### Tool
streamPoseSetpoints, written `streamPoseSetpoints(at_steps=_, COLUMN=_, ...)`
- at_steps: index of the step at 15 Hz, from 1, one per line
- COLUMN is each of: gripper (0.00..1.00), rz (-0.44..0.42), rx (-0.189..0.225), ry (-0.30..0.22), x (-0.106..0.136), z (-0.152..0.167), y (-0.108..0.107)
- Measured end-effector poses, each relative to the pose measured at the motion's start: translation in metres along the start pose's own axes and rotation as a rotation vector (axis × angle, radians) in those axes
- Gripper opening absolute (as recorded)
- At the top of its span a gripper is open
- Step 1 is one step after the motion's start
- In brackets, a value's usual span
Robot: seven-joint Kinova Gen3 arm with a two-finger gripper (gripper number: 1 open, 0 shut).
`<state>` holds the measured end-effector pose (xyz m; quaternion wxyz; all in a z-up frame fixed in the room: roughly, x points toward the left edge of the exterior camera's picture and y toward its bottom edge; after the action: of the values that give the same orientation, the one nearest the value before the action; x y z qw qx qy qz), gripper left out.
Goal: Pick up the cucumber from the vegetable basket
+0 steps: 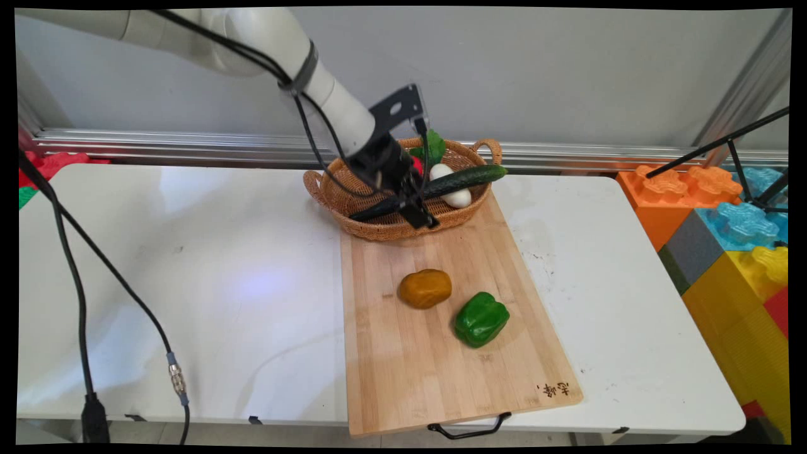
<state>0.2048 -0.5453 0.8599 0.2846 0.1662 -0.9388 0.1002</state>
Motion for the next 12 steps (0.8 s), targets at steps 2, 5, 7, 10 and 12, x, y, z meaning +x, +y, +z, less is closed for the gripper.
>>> streamPoseSetpoints(at_steps=2, gripper=1.00, rz=0.007, rx=0.022, ry=-0.005, x=0.000, z=-0.006, y=-0.021)
streamPoseSetpoints(at_steps=5, gripper=1.00, rz=0.011, rx=0.031, ry=-0.003, x=0.000, z=-0.010, y=-0.038)
streamPoseSetpoints(at_steps=7, gripper=1.00, rz=0.012, rx=0.037, ry=-0.002, x=-0.002, z=-0.012, y=-0.050)
streamPoseSetpoints(at_steps=10, gripper=1.00, rz=0.004, rx=0.048, ry=-0.003, x=-0.009, z=-0.009, y=-0.065)
streamPoseSetpoints(at_steps=12, gripper=1.00, rz=-0.007, rx=0.053, ry=-0.007, x=-0.017, z=-0.001, y=-0.075)
